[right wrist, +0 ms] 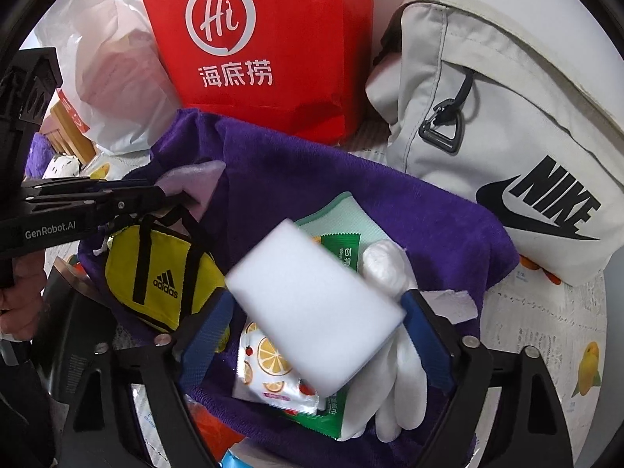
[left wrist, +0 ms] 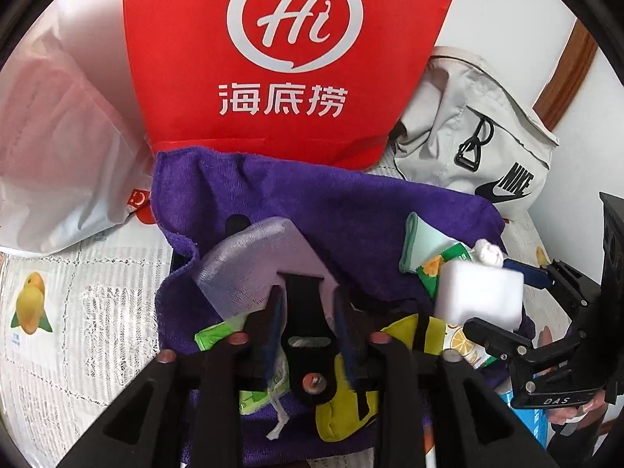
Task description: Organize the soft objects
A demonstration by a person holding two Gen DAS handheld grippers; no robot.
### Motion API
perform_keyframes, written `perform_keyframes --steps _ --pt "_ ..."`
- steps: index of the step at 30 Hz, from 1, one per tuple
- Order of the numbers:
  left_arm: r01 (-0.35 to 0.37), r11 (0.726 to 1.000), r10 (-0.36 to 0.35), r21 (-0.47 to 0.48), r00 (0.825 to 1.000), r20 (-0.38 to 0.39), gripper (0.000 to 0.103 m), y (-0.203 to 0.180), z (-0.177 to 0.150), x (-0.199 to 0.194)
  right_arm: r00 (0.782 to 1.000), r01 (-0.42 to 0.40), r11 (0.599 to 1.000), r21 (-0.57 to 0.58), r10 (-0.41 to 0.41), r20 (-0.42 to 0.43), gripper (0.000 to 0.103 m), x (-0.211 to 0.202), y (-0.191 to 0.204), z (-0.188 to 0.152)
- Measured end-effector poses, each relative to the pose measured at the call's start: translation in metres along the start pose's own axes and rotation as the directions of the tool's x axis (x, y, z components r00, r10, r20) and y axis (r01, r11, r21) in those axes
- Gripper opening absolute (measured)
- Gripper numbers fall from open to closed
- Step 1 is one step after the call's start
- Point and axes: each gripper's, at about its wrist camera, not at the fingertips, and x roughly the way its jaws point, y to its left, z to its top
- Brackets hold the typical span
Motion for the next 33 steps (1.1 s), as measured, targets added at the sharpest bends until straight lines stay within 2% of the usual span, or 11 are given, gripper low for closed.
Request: perform_keyframes --steps 3,10,13,19,24,33 --pt "-0.008 1.0 0.007 0.011 1.0 0.017 0.052 -0.001 0.0 -0.004 1.0 -0.003 1.0 0.008 0.003 -0.008 0.094 0.001 0.0 0.001" --pt "-0.034 0.999 0.033 0.017 0.999 0.034 0.057 0.0 -0.003 -0.023 1.0 -0.004 0.999 0.033 0.004 -0.009 0.094 -0.009 -0.001 -0.003" --pt "-0.081 0.996 0.08 0.025 0.995 0.055 0.06 -0.002 -0.008 -0.036 1.0 0.005 0.999 0.051 -0.006 0.005 0.094 -0.02 -0.002 -0.005" --pt "-0.097 0.995 0.096 0.003 0.993 0.071 0.067 0.0 -0.028 -0.071 0.999 0.012 0.996 0.088 -0.015 0.028 0.094 -0.053 0.004 -0.018" --pt "-0.125 0.992 0.126 -0.006 0.99 0.067 0.071 -0.008 -0.054 -0.102 0.996 0.021 0.994 0.109 -0.031 0.085 0.094 -0.093 0.018 -0.04" --pt "-0.137 0.99 0.138 -0.014 0.985 0.101 0.081 -0.035 -0.111 -0.166 0.988 0.071 0.987 0.144 -0.09 0.129 0.094 -0.158 0.049 -0.089"
